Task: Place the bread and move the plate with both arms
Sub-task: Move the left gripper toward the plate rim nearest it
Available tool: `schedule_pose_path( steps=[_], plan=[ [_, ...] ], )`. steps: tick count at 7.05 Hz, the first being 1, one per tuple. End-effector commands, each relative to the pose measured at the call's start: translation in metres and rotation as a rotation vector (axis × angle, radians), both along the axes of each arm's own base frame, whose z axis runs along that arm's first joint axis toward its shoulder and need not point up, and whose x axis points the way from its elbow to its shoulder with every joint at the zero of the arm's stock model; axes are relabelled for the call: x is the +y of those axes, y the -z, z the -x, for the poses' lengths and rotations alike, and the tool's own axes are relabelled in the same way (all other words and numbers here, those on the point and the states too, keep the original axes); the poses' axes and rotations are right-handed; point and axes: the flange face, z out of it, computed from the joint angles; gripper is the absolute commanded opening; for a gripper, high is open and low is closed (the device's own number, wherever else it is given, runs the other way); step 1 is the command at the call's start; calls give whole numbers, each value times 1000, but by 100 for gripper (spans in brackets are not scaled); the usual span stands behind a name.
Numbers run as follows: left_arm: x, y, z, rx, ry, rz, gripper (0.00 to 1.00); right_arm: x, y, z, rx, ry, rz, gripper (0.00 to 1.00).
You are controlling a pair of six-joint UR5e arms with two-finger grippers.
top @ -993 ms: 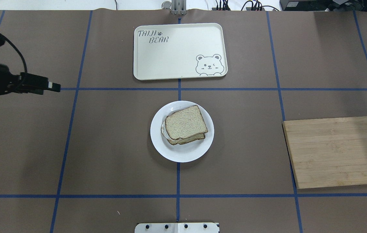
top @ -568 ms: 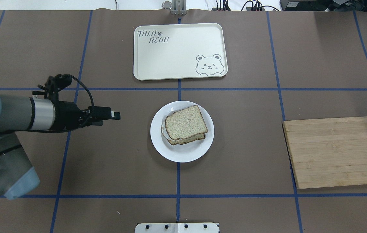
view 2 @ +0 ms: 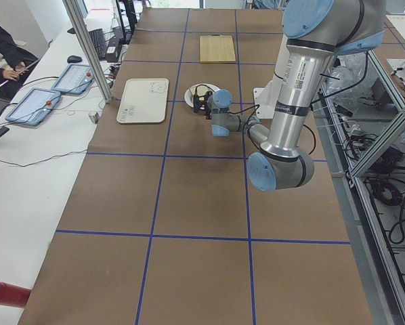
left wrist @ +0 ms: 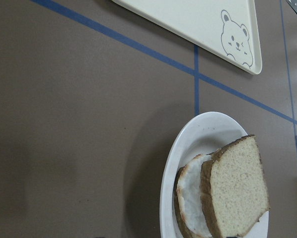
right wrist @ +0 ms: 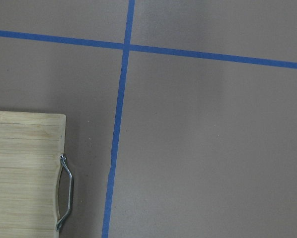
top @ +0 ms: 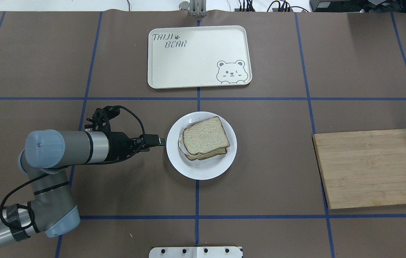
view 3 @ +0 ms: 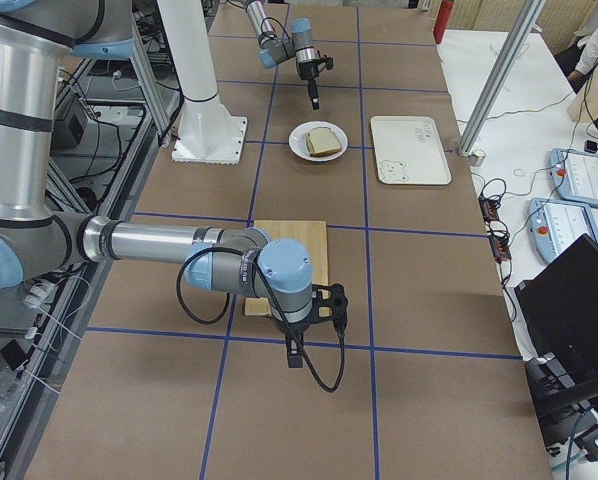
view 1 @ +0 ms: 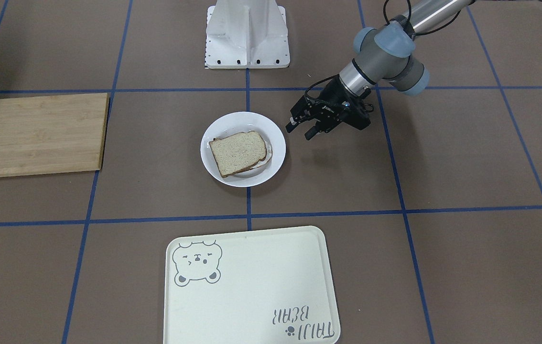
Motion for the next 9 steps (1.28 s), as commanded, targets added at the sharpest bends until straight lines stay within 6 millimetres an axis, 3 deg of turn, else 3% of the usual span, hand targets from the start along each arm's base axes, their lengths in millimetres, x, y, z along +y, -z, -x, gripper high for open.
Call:
schedule_pose_path(
  steps=[1, 3, 5, 7, 9],
  plan=[
    [-6, -15, -21, 21, -4, -4, 74, 0, 0, 0, 0, -3, 2, 100],
    [10, -1, -39, 56, -36, 39, 65, -1, 1, 0, 0, -4, 1, 100],
    [13, 2, -42, 66, -40, 60, 60, -1, 1, 0, 0, -5, 2, 100],
    [18, 3, -44, 93, -33, 90, 45, -1, 1, 0, 0, -5, 2, 100],
    [22, 6, -50, 110, -34, 85, 43, -2, 2, 0, 0, -5, 1, 100]
  ],
)
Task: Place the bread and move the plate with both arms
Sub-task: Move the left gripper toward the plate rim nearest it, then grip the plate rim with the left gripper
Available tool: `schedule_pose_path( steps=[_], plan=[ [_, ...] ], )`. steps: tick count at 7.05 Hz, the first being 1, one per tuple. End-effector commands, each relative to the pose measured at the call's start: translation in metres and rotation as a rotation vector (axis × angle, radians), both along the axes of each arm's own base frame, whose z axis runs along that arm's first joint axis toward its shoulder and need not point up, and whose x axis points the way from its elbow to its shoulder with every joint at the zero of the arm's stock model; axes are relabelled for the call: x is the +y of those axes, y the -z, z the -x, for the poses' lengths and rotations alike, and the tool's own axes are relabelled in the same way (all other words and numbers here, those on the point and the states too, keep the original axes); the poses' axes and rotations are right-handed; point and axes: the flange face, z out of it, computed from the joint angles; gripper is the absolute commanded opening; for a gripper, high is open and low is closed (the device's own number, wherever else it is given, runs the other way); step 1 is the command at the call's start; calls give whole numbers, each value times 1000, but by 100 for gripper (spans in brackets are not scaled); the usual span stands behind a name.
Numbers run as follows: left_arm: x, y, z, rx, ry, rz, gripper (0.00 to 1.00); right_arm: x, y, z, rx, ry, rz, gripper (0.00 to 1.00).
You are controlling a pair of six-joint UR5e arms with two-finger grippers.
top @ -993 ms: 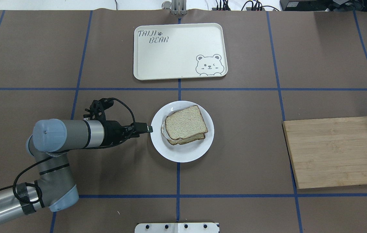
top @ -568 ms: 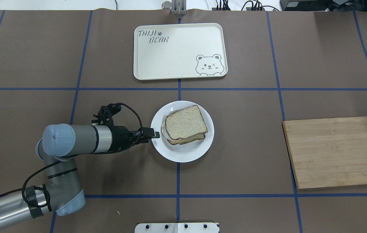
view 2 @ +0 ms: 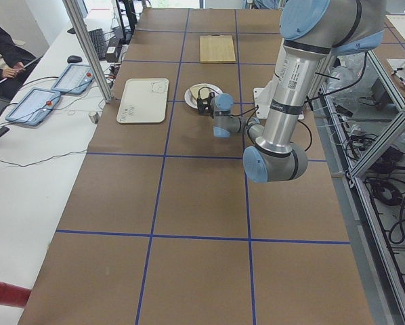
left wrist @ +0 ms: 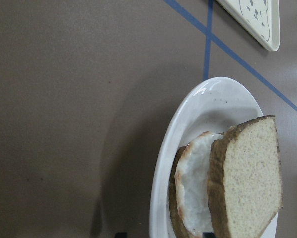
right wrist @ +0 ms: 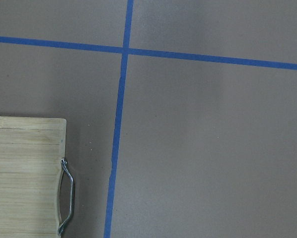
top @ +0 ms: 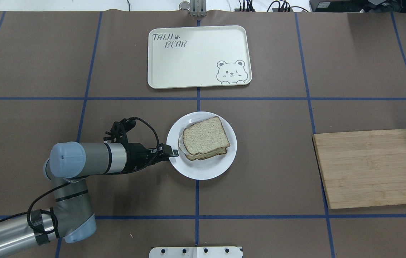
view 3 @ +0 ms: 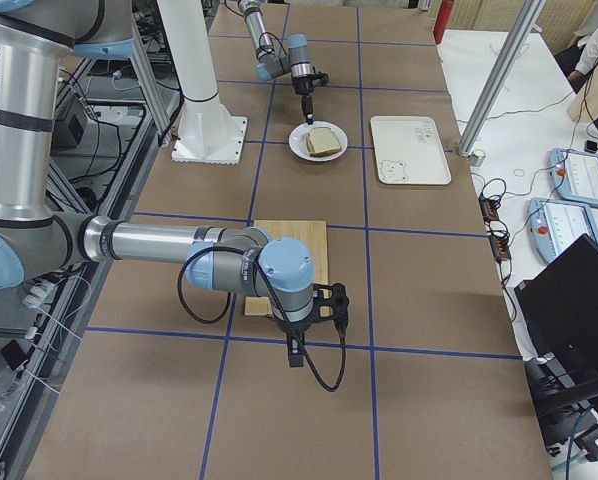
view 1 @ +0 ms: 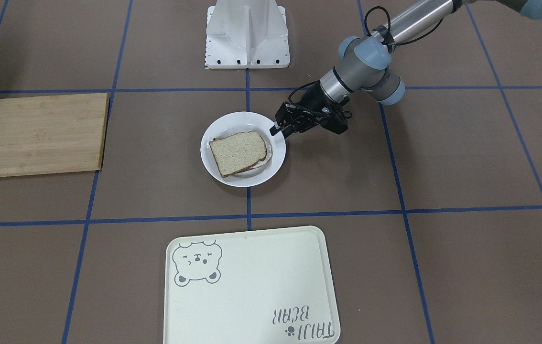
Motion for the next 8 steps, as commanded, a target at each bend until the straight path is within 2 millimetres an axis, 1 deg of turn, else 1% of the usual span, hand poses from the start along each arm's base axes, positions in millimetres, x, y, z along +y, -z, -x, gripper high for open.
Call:
schedule_pose_path(
  steps=[1, 3, 4, 5, 6, 8],
  plan=[
    [0, 7, -11, 13, 2, 1, 42, 0, 0, 0, 0, 0, 0, 100],
    [-2, 11, -20, 13, 25, 1, 42, 0, 0, 0, 0, 0, 0, 100],
    [-3, 8, -21, 8, 27, 3, 41, -1, 1, 0, 0, 0, -2, 100],
    [-2, 9, -22, 9, 25, 3, 41, -1, 1, 0, 0, -1, -1, 100],
    [-2, 10, -22, 11, 25, 2, 36, -1, 1, 0, 0, -1, -1, 100],
    [-1, 11, -23, 17, 24, 2, 0, -1, 1, 0, 0, 0, -2, 100]
  ],
)
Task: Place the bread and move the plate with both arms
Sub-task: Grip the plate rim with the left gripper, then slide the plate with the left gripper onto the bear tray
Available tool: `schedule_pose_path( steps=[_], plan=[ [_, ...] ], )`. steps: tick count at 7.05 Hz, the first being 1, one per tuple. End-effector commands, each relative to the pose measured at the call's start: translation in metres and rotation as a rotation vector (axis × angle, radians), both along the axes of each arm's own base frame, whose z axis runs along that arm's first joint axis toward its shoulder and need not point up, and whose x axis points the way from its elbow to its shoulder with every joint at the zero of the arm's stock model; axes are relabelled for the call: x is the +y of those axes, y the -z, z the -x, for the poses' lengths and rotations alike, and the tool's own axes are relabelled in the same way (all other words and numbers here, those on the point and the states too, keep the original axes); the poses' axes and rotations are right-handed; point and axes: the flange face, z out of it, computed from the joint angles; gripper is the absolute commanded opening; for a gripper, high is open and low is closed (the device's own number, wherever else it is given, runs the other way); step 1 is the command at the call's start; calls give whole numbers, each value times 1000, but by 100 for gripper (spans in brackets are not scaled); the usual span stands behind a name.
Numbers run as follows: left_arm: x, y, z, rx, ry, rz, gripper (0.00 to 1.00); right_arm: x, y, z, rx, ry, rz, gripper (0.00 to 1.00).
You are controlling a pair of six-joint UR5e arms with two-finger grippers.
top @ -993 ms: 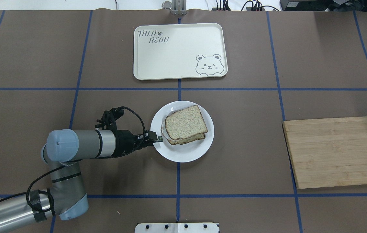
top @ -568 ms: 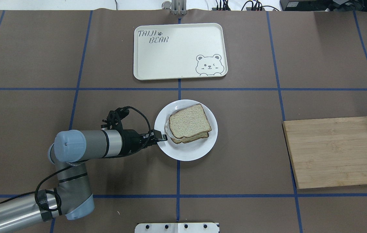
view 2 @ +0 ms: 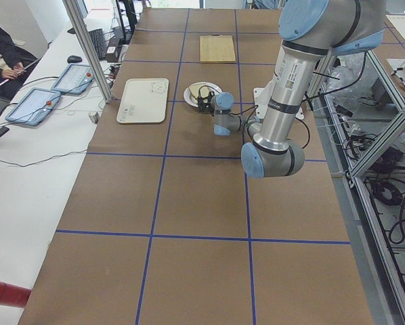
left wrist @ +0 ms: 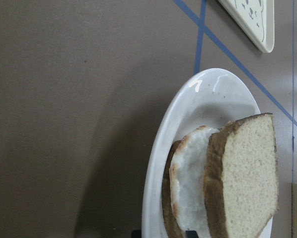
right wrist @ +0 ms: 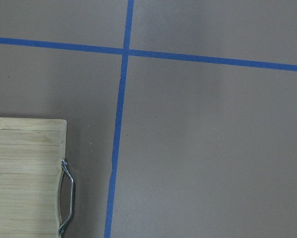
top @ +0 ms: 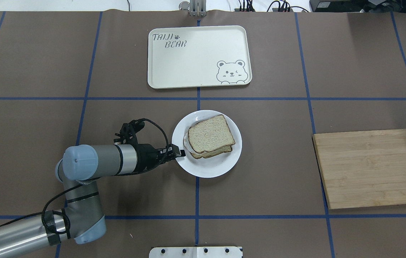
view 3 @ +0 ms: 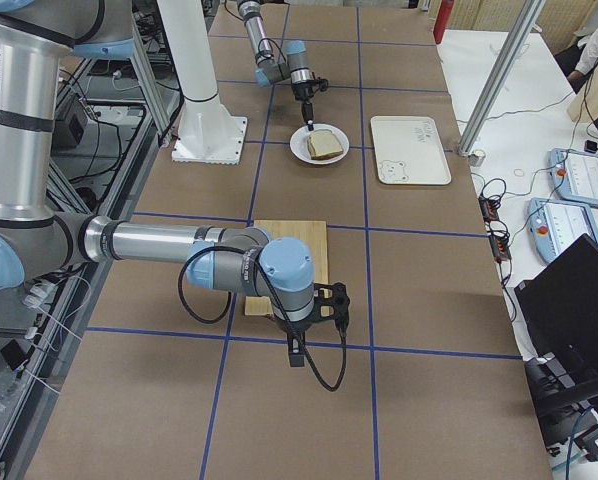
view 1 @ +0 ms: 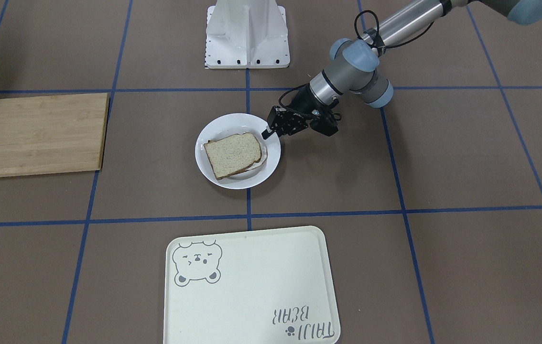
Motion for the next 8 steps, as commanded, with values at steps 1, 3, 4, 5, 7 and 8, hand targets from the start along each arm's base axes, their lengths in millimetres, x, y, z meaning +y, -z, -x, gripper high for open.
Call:
schedule_pose_path(
  steps=[1, 3, 4, 5, 7, 8],
  plan=[
    [3, 4, 3, 55, -3, 10, 0, 0, 0, 0, 0, 0, 0, 100],
    [8, 12, 15, 195, -16, 86, 0, 0, 0, 0, 0, 0, 0, 100],
    [6, 22, 18, 235, 0, 136, 0, 1, -1, 0, 0, 0, 1, 100],
    [-6, 41, 20, 295, 73, 178, 0, 1, -1, 0, 0, 0, 1, 100],
    [-50, 46, 43, 348, 202, 282, 0, 1, -1, 0, 0, 0, 1, 100],
    [-88, 43, 49, 345, 289, 330, 0, 1, -1, 0, 0, 0, 1, 100]
  ],
)
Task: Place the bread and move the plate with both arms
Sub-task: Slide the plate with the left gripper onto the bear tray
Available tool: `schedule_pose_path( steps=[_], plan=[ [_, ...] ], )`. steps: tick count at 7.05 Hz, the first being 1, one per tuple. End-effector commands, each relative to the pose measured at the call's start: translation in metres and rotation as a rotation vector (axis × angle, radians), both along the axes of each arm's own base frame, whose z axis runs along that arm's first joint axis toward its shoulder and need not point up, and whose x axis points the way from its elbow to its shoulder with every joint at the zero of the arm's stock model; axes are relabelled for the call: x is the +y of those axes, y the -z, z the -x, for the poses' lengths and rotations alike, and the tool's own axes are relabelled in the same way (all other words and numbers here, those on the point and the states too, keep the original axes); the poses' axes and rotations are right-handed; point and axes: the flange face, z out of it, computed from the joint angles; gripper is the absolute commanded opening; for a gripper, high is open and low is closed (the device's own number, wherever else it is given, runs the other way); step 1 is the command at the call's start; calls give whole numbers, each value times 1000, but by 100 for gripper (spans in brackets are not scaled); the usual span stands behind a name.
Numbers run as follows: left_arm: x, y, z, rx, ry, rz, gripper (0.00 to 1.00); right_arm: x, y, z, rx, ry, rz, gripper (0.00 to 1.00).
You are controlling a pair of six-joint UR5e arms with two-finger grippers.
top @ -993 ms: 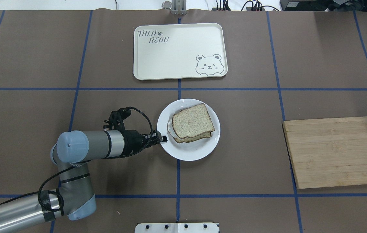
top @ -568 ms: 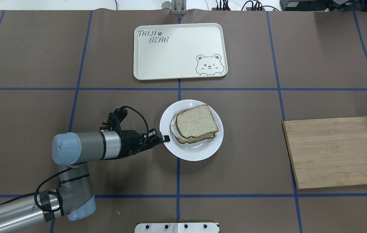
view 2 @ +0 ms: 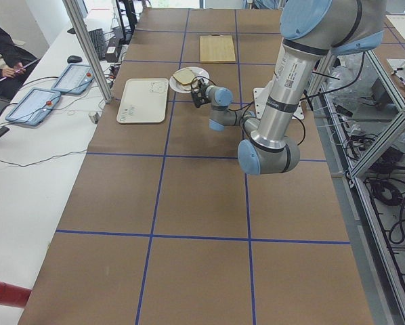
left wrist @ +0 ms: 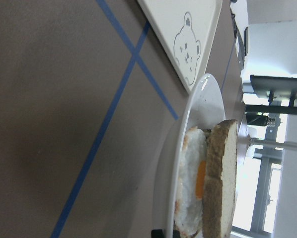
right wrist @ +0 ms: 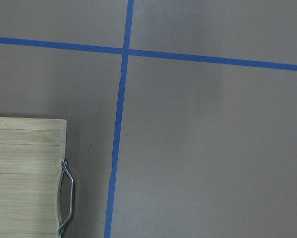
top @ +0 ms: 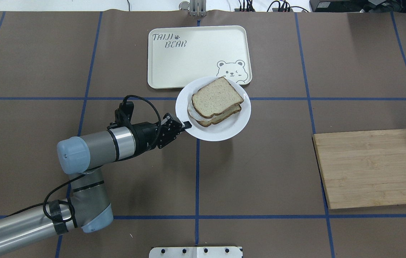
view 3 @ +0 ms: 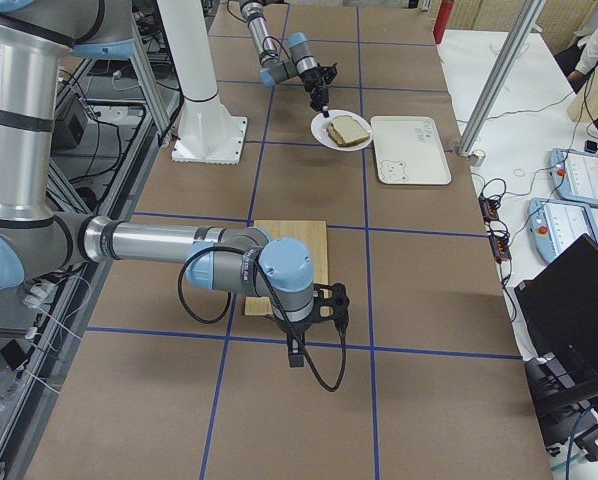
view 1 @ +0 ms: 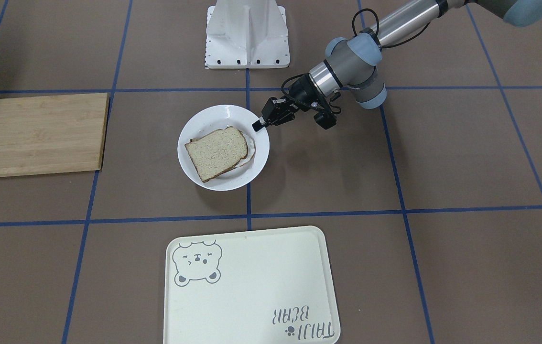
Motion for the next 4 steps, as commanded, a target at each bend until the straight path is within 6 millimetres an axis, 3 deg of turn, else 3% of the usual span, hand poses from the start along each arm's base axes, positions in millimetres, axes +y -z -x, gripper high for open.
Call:
schedule_pose_path(
  steps=[1, 3, 4],
  plan=[
    [-84, 15, -2, -23, 130, 141, 0, 0, 0, 0, 0, 0, 0, 100],
    [-144, 20, -23, -126, 226, 225, 0, 0, 0, 0, 0, 0, 0, 100],
    [-168, 33, -45, -185, 249, 253, 0, 0, 0, 0, 0, 0, 0, 100]
  ],
)
